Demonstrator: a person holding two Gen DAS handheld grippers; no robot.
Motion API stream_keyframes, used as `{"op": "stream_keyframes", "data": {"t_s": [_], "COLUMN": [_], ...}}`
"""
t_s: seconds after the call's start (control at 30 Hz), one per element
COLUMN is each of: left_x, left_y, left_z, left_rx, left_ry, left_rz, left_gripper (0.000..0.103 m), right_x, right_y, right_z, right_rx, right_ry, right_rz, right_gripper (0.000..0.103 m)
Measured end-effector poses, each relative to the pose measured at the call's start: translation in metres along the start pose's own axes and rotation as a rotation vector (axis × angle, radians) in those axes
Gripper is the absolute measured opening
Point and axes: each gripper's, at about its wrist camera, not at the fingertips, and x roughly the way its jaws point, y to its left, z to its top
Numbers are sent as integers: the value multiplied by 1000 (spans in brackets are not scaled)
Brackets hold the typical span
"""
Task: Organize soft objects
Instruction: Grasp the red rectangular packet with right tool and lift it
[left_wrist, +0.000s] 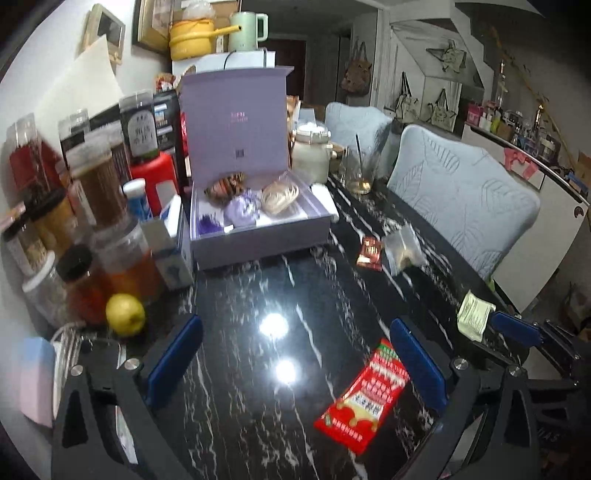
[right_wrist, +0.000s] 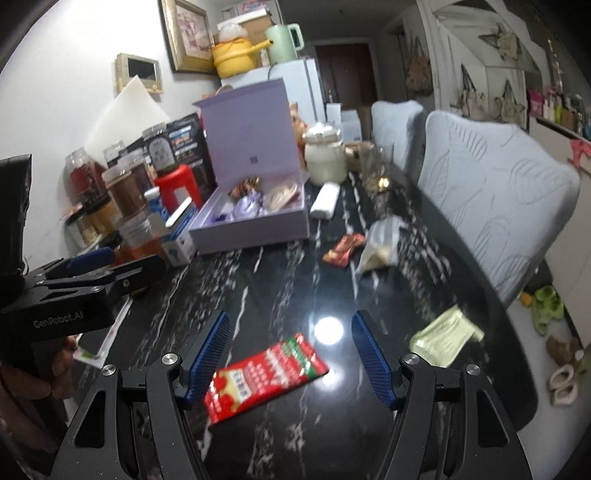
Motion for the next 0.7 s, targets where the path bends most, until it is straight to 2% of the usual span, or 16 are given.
{"op": "stream_keyframes", "data": {"t_s": [0.4,0.7], "left_x": [0,6], "left_y": [21,37], "left_z": [-40,-51], "left_rx": [-63,-107], "left_ry": [59,88], "left_rz": [-13,4], "left_gripper": [103,103], "right_x": [44,75], "right_y": [0,4], "right_z": [-41,-50], "right_rx": [64,77], "right_ry": [189,264], "right_rz": [80,124], "right_gripper": [65,64]}}
